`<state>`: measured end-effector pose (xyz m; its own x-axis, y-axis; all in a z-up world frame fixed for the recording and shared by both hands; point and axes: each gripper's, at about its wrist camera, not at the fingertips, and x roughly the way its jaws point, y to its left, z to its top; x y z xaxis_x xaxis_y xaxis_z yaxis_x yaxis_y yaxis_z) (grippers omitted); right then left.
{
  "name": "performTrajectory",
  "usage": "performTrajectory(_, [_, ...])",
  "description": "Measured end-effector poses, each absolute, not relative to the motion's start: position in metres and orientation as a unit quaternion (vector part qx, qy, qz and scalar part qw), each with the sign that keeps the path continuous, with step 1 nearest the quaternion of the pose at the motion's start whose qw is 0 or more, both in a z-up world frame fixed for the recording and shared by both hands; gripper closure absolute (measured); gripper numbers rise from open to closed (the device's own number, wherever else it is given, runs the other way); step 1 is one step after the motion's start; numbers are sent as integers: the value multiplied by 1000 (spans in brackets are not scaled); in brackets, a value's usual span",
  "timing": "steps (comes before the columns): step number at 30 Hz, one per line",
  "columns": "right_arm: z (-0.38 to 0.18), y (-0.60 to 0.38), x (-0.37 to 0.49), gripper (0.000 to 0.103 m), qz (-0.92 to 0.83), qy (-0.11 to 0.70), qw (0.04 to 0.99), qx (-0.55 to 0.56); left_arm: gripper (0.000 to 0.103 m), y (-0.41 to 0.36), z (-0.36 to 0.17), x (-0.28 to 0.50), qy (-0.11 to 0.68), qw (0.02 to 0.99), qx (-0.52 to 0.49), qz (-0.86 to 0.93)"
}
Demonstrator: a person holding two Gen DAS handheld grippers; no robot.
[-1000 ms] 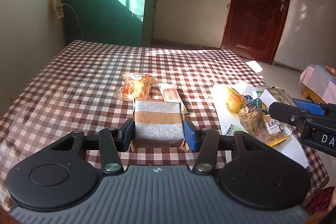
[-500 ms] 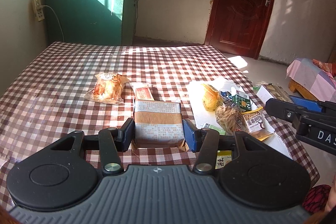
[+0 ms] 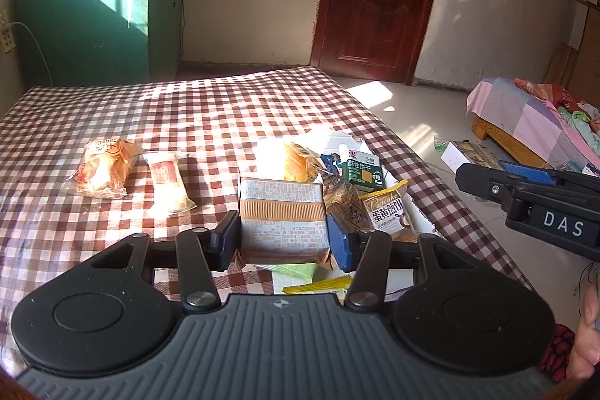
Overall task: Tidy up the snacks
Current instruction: 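Carry the wrapped cake and yellow biscuit pack toward the white tray, then open both grippers to drop the cake and biscuit pack onto the tray, then move both grippers back over the last two snacks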
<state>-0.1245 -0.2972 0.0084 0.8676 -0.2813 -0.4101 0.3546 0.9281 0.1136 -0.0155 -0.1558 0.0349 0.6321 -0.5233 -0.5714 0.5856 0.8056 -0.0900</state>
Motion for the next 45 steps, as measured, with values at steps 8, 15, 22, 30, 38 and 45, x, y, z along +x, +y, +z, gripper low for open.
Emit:
performTrajectory(8, [-6,-317,-122,58,-180,213,955,106,42,-192,18,-18,313,885,64,-338])
performTrajectory(15, [-17,-324,-122,58,-182,223,951,115,42,-207,6,-16,323,877,72,-347])
performTrajectory(22, [-20,-325,-122,58,-182,227,950,117,42,-212,1,-12,326,873,75,-354])
performTrajectory(30, [-20,-324,-123,57,-183,228,949,116,35,-214,2,-15,323,868,78,-368])
performTrajectory(38, [-14,-321,-126,54,-183,217,952,116,12,-200,9,-14,313,878,68,-356])
performTrajectory(45, [-7,-304,-114,51,-160,217,957,111,7,-171,17,-3,309,894,62,-318])
